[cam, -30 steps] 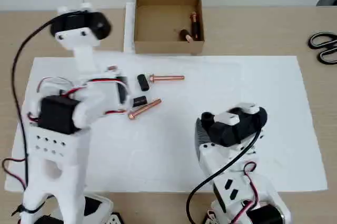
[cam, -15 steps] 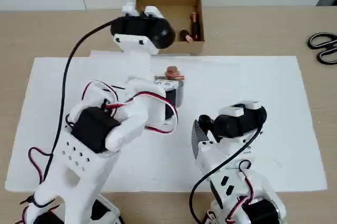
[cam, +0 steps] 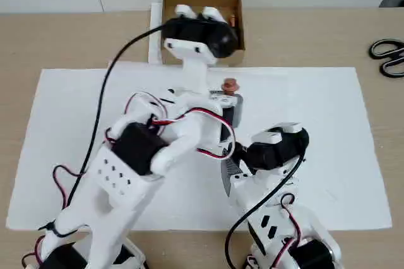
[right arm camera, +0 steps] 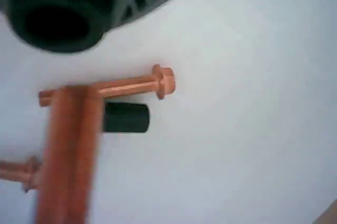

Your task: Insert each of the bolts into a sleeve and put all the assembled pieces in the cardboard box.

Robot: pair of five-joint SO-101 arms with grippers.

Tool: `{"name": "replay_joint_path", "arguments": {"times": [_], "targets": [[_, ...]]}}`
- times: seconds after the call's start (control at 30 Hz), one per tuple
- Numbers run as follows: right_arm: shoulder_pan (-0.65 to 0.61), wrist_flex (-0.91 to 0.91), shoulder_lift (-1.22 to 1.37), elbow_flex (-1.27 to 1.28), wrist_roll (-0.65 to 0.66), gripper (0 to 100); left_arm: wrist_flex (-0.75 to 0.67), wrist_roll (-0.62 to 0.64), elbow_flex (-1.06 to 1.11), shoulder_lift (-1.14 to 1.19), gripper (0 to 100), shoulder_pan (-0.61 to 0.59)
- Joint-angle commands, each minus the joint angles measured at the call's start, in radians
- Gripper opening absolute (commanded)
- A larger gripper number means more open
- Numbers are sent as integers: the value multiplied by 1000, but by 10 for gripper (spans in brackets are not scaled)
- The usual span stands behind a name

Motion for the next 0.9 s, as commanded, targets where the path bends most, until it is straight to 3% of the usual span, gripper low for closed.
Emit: {"name": "replay_joint_path", "arguments": {"times": [0.0, 0.87], "targets": [[-5, -39, -8, -9, -6, 3, -35, 5, -5, 17, 6, 25], [-5, -53, -8, -8, -6, 3, 55, 29, -10, 20, 6, 26]]}}
